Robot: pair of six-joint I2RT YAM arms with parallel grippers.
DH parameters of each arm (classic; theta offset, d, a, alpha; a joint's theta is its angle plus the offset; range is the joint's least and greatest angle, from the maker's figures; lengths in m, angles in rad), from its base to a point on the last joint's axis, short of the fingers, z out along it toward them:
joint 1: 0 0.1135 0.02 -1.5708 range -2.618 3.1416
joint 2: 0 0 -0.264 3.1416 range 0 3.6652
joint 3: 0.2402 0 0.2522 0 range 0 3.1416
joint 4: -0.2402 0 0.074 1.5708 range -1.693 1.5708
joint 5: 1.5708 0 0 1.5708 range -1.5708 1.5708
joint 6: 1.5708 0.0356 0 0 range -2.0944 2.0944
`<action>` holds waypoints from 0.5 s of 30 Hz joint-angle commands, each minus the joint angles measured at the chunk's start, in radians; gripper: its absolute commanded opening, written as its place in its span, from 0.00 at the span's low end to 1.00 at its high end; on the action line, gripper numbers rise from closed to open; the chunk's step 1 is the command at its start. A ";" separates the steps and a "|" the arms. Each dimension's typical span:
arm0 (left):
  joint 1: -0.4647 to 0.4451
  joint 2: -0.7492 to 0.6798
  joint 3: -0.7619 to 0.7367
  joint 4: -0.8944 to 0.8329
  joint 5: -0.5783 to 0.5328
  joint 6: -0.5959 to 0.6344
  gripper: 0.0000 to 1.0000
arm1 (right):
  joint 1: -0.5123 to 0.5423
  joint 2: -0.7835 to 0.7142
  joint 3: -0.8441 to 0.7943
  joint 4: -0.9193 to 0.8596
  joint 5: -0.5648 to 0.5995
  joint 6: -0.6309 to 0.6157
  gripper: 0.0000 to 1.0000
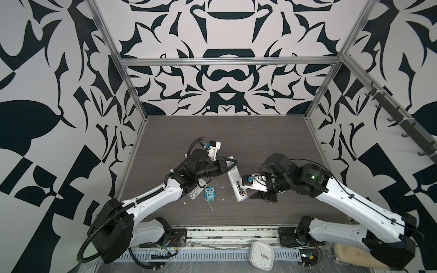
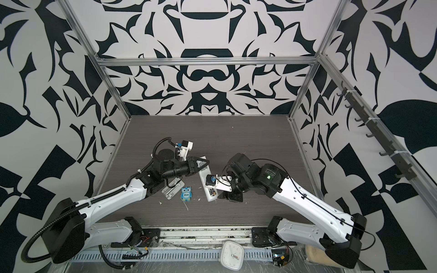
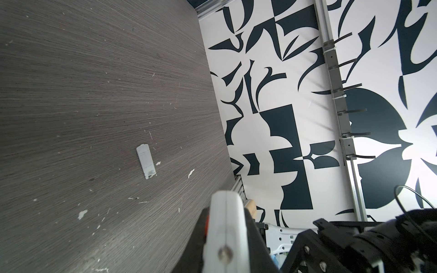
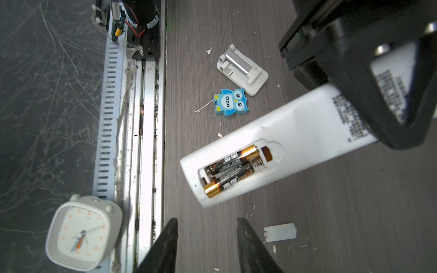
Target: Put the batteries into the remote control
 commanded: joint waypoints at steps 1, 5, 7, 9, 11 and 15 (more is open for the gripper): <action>0.005 -0.006 0.038 0.027 0.019 -0.017 0.00 | 0.009 -0.003 -0.007 0.039 0.035 -0.027 0.37; 0.005 0.001 0.040 0.030 0.027 -0.024 0.00 | 0.020 0.005 -0.021 0.061 0.041 -0.031 0.35; 0.005 0.002 0.040 0.030 0.027 -0.023 0.00 | 0.027 0.013 -0.024 0.071 0.047 -0.030 0.32; 0.005 0.002 0.040 0.032 0.027 -0.023 0.00 | 0.034 0.022 -0.027 0.080 0.046 -0.031 0.32; 0.005 0.005 0.042 0.032 0.027 -0.023 0.00 | 0.039 0.031 -0.028 0.087 0.042 -0.037 0.32; 0.005 0.008 0.041 0.036 0.029 -0.025 0.00 | 0.046 0.041 -0.036 0.094 0.049 -0.046 0.33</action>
